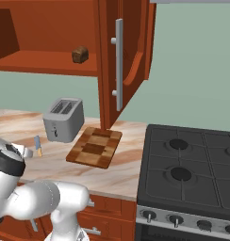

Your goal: Pick the bread, place it on the cutting board, pick the jam, place it on the counter, and close the cabinet.

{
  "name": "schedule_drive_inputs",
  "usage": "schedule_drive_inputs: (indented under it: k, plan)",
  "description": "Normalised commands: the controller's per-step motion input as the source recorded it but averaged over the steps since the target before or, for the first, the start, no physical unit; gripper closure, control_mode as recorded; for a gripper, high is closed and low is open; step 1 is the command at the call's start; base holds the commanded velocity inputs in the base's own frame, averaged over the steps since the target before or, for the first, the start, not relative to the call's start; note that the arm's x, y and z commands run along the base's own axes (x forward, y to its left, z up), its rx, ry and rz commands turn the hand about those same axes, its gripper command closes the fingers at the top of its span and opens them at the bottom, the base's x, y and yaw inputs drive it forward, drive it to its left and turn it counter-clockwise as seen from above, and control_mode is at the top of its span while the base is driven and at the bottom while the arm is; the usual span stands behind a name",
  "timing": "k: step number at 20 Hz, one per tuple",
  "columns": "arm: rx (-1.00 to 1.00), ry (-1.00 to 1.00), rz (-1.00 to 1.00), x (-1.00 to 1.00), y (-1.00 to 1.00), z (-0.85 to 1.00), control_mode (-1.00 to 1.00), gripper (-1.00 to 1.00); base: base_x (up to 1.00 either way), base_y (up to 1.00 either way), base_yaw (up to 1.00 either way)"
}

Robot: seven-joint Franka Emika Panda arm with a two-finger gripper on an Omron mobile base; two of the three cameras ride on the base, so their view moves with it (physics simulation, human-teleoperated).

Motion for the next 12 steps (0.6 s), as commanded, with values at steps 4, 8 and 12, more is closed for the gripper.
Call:
schedule_drive_inputs:
  k: [4, 8, 12]
  plan:
    - [0.0, -0.05, 0.0, -0.03, -0.19, 0.07, -1.0, -1.0, 0.0, 0.0, 0.0]
    - [0.0, -0.06, 0.0, 0.0, -0.14, 0.14, -1.0, -1.0, 0.0, 0.0, 0.0]
    - [0.0, -0.05, 0.0, 0.0, -0.11, 0.16, -1.0, -1.0, 0.0, 0.0, 0.0]
